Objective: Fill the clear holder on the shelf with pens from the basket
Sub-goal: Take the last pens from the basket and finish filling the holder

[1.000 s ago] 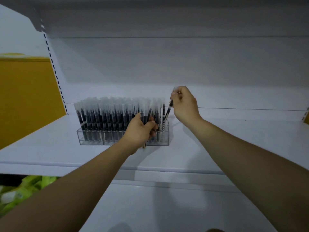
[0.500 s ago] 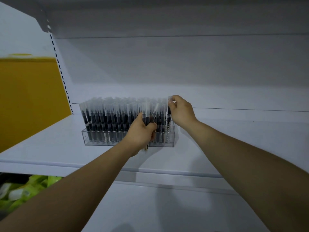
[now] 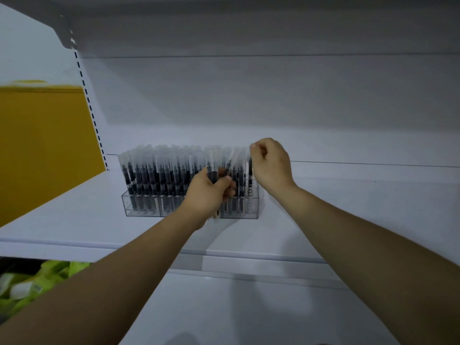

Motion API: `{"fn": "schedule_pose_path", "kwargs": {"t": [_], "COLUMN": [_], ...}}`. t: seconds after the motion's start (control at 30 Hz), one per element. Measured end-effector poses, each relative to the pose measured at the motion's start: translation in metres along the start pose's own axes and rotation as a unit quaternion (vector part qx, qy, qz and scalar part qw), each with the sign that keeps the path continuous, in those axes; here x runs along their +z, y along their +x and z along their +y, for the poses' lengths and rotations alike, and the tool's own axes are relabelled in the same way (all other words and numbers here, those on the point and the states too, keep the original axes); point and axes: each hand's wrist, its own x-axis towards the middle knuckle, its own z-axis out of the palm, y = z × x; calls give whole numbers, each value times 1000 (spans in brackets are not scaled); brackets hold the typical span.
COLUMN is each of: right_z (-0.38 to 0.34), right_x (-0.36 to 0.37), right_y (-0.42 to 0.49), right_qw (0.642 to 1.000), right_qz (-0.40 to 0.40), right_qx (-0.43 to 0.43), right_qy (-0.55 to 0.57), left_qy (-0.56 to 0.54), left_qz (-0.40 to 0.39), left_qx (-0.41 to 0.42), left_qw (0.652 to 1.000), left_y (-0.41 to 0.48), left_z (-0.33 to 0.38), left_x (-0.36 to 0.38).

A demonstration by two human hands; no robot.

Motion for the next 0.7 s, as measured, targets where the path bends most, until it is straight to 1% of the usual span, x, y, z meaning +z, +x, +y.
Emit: {"fn": "schedule_pose_path", "kwargs": {"t": [0.13,0.2,0.33,0.43,0.53,0.6,0.7], "right_z": [-15,-18,-21,-21,-16,-12,-3], "right_x": [-9,-10,-15,-23,-32,-35,-31], "right_y": [-15,-17,-17,-9,1,3,3], "right_qw": [995,994,994,990,989,990,991], "right_qz": [-86,-99,-73,-13,37,40,31], "right_qx": [-29,-34,-5,26,30,34,41], "right_qy": [35,32,81,141,140,132,122], "left_qy": [19,21,38,36,0,-7,50], "left_qz": [-12,-20,-11,10,6,-3,-1], "left_qx": [16,17,5,-10,-29,-36,-28], "left_qw": [1000,999,999,999,1000,999,998], "left_y": [-1,-3,-4,-3,-5,-7,-7], "left_z": [5,7,8,8,9,11,10], "left_x": [6,10,12,7,1,-1,-3]}}
